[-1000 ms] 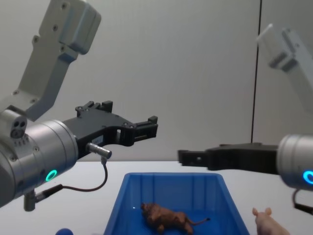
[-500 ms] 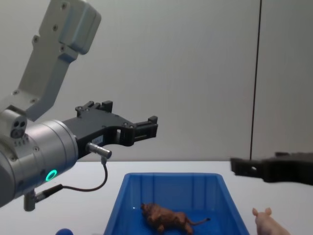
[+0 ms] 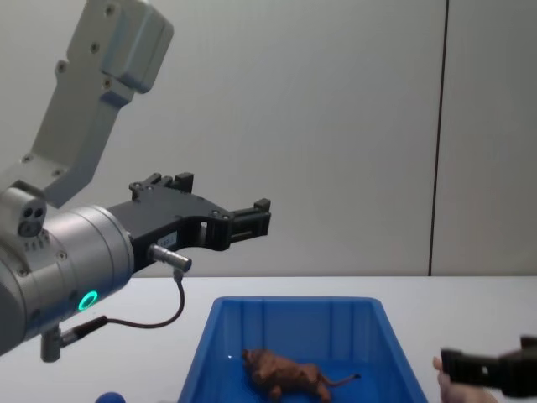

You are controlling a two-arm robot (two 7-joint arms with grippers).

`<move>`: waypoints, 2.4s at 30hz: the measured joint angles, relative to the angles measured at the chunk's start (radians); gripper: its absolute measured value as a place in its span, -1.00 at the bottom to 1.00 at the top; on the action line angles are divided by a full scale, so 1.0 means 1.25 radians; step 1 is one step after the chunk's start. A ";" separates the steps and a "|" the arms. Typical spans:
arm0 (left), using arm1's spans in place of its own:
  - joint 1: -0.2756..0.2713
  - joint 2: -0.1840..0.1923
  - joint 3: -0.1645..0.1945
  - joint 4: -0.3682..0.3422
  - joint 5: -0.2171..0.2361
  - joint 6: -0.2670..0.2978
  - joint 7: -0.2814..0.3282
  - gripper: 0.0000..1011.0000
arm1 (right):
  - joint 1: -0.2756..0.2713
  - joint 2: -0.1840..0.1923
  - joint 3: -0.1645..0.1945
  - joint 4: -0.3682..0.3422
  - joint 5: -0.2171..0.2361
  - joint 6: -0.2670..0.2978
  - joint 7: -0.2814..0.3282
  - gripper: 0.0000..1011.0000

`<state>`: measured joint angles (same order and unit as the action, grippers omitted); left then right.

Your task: Pick up the two dolls from the table and place them into the box.

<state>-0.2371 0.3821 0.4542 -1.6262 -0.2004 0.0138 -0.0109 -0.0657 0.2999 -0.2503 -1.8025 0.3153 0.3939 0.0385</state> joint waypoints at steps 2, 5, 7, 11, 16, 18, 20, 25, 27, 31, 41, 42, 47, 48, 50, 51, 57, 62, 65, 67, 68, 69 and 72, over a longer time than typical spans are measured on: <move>0.000 0.000 0.000 0.000 0.000 0.000 0.000 0.98 | -0.004 0.001 0.000 0.007 0.000 0.000 -0.001 0.98; 0.000 0.000 0.000 0.000 0.000 0.000 0.000 0.98 | -0.006 0.001 -0.001 0.022 -0.001 0.001 -0.001 0.98; 0.000 0.000 0.000 0.000 0.000 0.000 0.000 0.98 | -0.006 -0.002 -0.002 0.035 -0.004 0.001 -0.001 0.98; 0.000 0.000 0.000 0.000 0.000 0.000 0.000 0.98 | 0.000 -0.008 -0.004 0.056 -0.009 0.002 -0.001 0.98; 0.000 0.000 0.000 0.000 0.000 0.000 0.000 0.98 | 0.012 -0.018 -0.006 0.083 -0.014 0.001 0.000 0.79; 0.000 0.000 0.000 0.000 0.000 0.000 0.000 0.98 | 0.018 -0.023 -0.007 0.094 -0.015 -0.001 0.002 0.69; 0.000 0.000 0.000 0.000 0.000 0.000 0.000 0.98 | 0.022 -0.026 -0.008 0.100 -0.016 -0.003 0.002 0.59; 0.000 0.000 0.000 0.000 0.000 0.000 0.000 0.98 | 0.032 -0.035 -0.009 0.116 -0.016 -0.004 0.006 0.34; 0.000 0.000 0.000 0.000 0.000 0.000 0.000 0.98 | 0.037 -0.038 -0.009 0.122 -0.016 -0.004 0.007 0.18; 0.000 0.000 0.000 0.000 0.000 0.000 0.000 0.98 | 0.044 -0.044 -0.010 0.130 -0.016 -0.004 0.009 -0.06; 0.000 0.000 0.000 0.000 0.000 0.000 0.000 0.98 | 0.051 -0.051 -0.010 0.129 -0.020 -0.008 0.010 -0.26; 0.000 0.000 0.000 0.000 0.000 0.000 0.000 0.98 | 0.051 -0.051 -0.010 0.128 -0.023 -0.010 0.009 -0.26; 0.000 0.000 0.000 0.000 0.000 0.000 0.000 0.98 | 0.052 -0.052 -0.011 0.112 -0.039 -0.026 0.005 -0.26; 0.000 0.000 0.000 0.000 0.000 0.000 0.000 0.98 | 0.053 -0.052 -0.011 0.109 -0.041 -0.029 0.004 -0.26; 0.000 0.000 0.000 0.000 0.000 0.000 0.000 0.98 | 0.053 -0.053 -0.012 0.103 -0.047 -0.034 0.003 -0.26; 0.000 0.000 0.000 0.000 0.000 0.000 0.000 0.98 | 0.054 -0.053 -0.012 0.099 -0.049 -0.036 0.003 -0.26; 0.000 0.000 0.000 0.000 0.000 0.000 0.000 0.98 | 0.065 -0.058 -0.014 0.061 -0.074 -0.056 0.007 -0.26; 0.000 0.000 0.000 0.000 0.000 0.000 0.000 0.98 | 0.082 -0.068 -0.019 0.038 -0.090 -0.060 0.026 -0.26; 0.000 0.000 0.000 0.000 0.000 0.000 0.000 0.98 | 0.099 -0.079 -0.024 0.029 -0.098 -0.057 0.047 -0.26; 0.000 0.000 0.000 0.000 0.000 0.000 0.000 0.98 | 0.106 -0.083 -0.025 0.028 -0.099 -0.053 0.054 -0.26; 0.000 0.000 0.000 0.000 0.000 0.000 0.000 0.98 | 0.113 -0.089 -0.028 0.027 -0.100 -0.047 0.061 -0.26; 0.000 0.000 0.000 0.000 0.000 0.000 0.000 0.98 | 0.116 -0.091 -0.029 0.027 -0.100 -0.043 0.065 -0.26; 0.000 0.000 0.000 0.000 0.000 0.000 0.000 0.98 | 0.128 -0.101 -0.033 0.031 -0.100 -0.031 0.078 -0.26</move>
<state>-0.2371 0.3821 0.4542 -1.6262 -0.2003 0.0138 -0.0110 0.0940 0.1732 -0.2910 -1.7637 0.1906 0.3554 0.1354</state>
